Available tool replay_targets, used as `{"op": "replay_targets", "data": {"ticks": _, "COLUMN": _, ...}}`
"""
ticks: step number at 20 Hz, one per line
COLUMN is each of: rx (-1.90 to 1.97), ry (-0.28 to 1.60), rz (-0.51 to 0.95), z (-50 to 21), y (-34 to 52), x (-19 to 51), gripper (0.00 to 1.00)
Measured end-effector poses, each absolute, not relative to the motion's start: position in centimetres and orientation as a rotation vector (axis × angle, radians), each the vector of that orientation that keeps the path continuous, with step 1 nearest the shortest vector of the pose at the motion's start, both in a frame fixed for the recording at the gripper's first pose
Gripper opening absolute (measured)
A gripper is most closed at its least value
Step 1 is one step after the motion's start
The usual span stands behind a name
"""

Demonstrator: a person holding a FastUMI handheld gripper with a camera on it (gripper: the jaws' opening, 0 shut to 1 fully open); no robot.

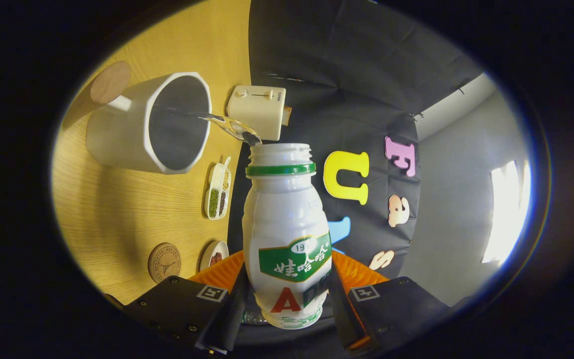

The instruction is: Take the bottle from table, then pour the juice into the cup, finally place the bottle on the coaster

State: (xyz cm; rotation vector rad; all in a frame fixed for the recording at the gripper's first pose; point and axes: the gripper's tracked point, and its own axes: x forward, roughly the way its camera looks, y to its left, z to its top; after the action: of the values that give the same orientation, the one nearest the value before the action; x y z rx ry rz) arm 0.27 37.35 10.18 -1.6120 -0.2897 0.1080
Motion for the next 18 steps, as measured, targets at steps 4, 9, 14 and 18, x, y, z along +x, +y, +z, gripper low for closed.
{"op": "replay_targets", "data": {"ticks": 4, "rx": -1.625, "ry": -0.301, "rz": 0.102, "z": 10.37, "y": 37.35, "x": 0.28, "gripper": 0.75}}
{"op": "replay_targets", "data": {"ticks": 9, "rx": -1.638, "ry": -0.308, "rz": 0.098, "z": 10.42, "y": 37.37, "x": 0.41, "gripper": 0.75}}
{"op": "replay_targets", "data": {"ticks": 14, "rx": -1.646, "ry": -0.313, "rz": 0.093, "z": 10.53, "y": 37.27, "x": 0.55, "gripper": 0.75}}
{"op": "replay_targets", "data": {"ticks": 18, "rx": -1.646, "ry": -0.315, "rz": 0.091, "z": 10.55, "y": 37.19, "x": 0.61, "gripper": 0.75}}
